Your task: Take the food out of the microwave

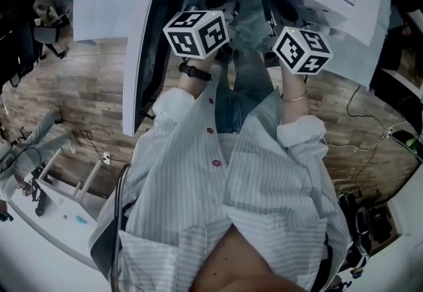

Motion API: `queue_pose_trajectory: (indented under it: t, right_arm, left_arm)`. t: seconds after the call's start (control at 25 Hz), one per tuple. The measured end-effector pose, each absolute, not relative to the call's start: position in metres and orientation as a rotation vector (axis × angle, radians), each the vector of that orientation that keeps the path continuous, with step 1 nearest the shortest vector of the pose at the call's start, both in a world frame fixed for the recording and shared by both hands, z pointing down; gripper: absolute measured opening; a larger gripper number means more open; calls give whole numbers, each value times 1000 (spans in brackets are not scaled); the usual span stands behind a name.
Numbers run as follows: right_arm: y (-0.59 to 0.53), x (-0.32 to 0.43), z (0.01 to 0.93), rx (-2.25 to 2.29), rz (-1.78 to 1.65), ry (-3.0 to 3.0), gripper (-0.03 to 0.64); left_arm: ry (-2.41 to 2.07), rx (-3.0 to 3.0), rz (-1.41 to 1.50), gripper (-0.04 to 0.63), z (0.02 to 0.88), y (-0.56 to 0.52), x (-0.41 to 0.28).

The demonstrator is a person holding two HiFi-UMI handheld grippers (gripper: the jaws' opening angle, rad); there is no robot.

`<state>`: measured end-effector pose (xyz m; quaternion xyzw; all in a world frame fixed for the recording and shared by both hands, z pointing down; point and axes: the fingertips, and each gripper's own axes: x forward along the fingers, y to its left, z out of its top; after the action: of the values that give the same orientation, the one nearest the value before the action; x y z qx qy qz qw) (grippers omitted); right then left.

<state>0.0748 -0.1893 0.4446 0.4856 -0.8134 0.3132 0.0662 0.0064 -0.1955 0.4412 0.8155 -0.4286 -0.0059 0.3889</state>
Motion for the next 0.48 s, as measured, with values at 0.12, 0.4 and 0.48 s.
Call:
queue_pose_trajectory:
  t: [0.12, 0.4, 0.48]
  right_arm:
    - [-191, 75, 450, 1490, 972, -2441, 35]
    - [-195, 78, 460, 1530, 1027, -2416, 38]
    - [-196, 76, 462, 1523, 1060, -2416, 47]
  left_arm:
    - [-1069, 2018, -58, 9, 448, -197, 6]
    - [-1037, 1937, -129, 34, 456, -201, 7]
    - [-1028, 1916, -142, 52, 458, -203, 7]
